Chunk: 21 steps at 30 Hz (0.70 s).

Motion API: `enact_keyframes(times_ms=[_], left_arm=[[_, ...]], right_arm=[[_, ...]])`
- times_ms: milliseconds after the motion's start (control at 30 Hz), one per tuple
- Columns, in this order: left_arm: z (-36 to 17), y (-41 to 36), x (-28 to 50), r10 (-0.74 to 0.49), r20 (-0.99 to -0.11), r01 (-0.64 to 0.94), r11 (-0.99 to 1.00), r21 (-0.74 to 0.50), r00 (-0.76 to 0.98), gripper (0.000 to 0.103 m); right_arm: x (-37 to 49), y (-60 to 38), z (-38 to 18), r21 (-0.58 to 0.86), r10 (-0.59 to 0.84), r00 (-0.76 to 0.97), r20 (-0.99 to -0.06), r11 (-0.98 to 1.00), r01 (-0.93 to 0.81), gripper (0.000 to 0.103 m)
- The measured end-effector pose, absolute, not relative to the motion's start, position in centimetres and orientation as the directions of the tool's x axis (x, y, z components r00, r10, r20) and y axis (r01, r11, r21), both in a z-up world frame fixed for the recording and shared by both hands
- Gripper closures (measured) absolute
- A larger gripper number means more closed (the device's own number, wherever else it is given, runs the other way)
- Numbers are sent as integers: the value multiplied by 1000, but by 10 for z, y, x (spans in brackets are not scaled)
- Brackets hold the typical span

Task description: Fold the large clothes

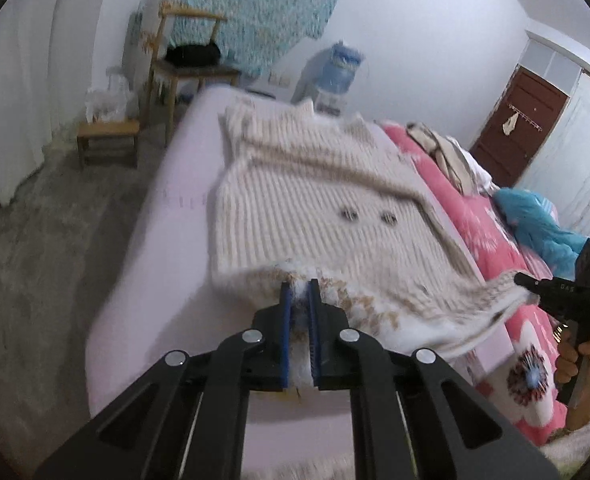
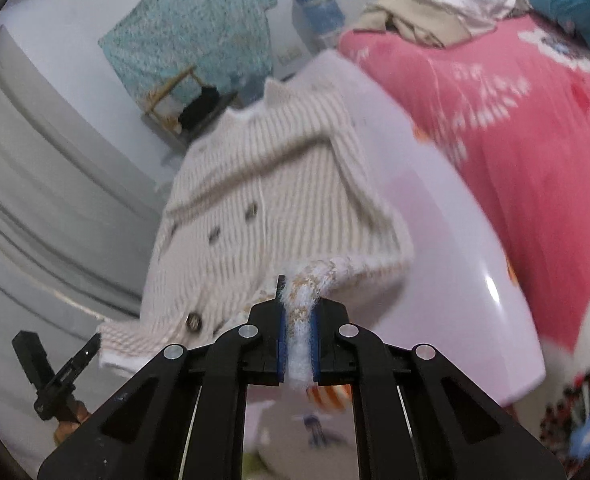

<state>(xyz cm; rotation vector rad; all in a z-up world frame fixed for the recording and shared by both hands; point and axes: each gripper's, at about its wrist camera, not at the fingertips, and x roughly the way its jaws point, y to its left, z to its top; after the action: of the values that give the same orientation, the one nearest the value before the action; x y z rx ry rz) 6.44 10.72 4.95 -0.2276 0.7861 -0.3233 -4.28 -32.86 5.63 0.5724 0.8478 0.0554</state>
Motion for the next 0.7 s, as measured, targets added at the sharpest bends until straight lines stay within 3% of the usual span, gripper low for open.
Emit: enact_keyframes(times_ms=[300,533,567,600,667,700], left_arm=[[39,108,173,-317,-686,159,945,-285,655,96],[4,107,233,-288,-772,105,954,-279,567,88],[3,109,236,-284,-779,89,955,-284,559,77],[3,113,239,-262,-784,63,959,-276,562,55],[11,125,236,-225,-765,23,964,-265,603,42],[18,133,231,-243,-742,25,956,-292,625,42]], right_arm=[[59,-341,48,530,267,699,-663,827,187,96],[129,-346,-5,493,260,616,-744,835,243,92],[134,-347,-11,493,266,599,-756,832,253,88],[135,-348,-15,494,273,584,-764,830,259,83],[134,-352,-19,520,304,581,-755,817,250,75],[131,-353,-16,534,315,590,-744,810,242,65]])
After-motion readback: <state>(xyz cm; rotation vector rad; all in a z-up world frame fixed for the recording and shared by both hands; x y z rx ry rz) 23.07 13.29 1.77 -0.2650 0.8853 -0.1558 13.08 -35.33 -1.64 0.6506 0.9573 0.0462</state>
